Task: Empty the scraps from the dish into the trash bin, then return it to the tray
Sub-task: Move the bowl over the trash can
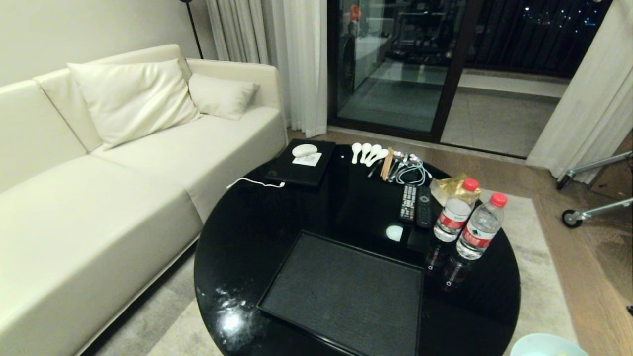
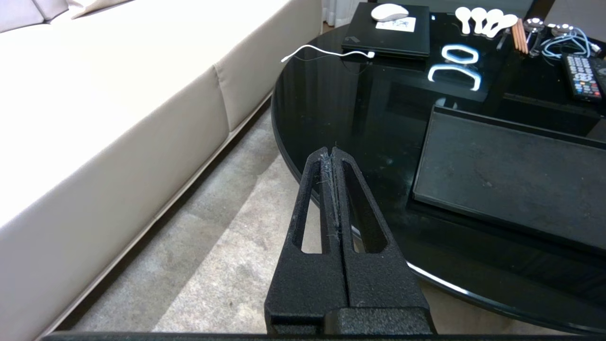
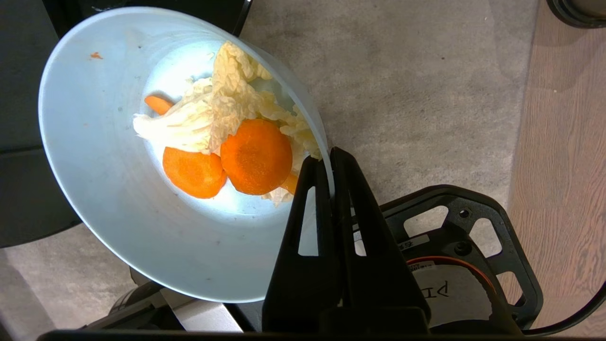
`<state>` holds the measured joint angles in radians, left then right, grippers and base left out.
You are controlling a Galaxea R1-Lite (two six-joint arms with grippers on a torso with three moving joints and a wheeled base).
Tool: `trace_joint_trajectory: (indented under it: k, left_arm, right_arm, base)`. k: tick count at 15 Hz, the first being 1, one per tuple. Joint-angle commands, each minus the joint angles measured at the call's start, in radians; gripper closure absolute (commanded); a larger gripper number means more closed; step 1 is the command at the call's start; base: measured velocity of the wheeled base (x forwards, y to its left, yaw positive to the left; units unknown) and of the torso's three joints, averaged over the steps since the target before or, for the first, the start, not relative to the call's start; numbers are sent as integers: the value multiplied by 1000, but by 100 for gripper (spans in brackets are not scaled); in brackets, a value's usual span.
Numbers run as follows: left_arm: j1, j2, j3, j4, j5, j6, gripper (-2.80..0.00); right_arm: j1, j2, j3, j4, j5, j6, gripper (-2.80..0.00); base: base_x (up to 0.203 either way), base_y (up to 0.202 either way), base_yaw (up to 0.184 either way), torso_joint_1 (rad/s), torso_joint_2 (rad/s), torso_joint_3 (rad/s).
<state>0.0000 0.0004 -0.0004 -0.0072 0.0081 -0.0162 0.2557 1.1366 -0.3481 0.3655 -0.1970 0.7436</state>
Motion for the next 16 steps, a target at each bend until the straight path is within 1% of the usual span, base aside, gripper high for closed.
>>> trace_joint_trajectory:
  k: [1, 6, 16]
  left_arm:
    - [0, 0, 0, 0, 1, 1, 0]
    - [0, 0, 0, 0, 0, -1, 0]
    - [0, 0, 0, 0, 0, -1, 0]
  right_arm:
    - [2, 9, 0, 1, 2, 6, 0]
    - [5, 9, 1, 1, 14, 6, 0]
    - [3, 14, -2, 1, 13, 5, 0]
  base:
    - [0, 0, 0, 0, 0, 0]
    - [0, 0, 0, 0, 0, 0]
    - [-181, 0, 0, 2, 2, 3]
